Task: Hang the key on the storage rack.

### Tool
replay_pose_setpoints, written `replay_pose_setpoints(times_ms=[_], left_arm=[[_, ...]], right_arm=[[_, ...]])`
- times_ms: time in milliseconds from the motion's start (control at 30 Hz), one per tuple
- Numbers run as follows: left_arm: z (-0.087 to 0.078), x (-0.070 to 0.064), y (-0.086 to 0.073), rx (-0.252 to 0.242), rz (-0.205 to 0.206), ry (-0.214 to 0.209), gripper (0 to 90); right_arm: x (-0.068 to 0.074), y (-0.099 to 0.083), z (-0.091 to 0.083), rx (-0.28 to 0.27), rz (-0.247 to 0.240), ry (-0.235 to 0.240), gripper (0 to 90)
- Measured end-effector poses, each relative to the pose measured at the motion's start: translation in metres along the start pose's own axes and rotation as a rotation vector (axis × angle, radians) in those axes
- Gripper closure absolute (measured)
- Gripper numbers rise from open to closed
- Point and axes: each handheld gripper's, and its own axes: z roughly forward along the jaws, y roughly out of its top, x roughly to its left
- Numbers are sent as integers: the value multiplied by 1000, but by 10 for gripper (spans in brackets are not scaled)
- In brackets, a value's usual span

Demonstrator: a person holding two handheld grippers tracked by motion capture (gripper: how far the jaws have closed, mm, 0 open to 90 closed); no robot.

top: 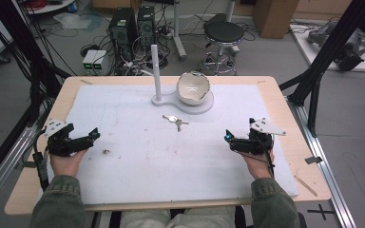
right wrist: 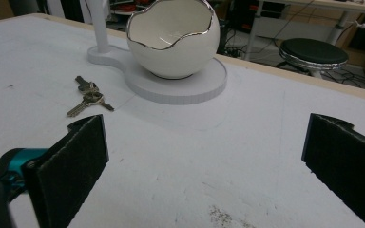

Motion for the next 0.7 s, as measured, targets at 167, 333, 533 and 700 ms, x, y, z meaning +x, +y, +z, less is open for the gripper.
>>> replay_pose_setpoints(times_ms=[167,333,533,700], left_arm=[[0,0,0,2,1,2,17],[0,0,0,9,7,2,17],[0,-1,0,12,11,1,17],[1,-1,0,11,10,0,17]], right_arm=[[3,5,2,-2,-12,20,4],[6,9,3,-8,-24,24,5],[13,16,8,6,-35,56,5],[18,21,17,34,-49,85,4]])
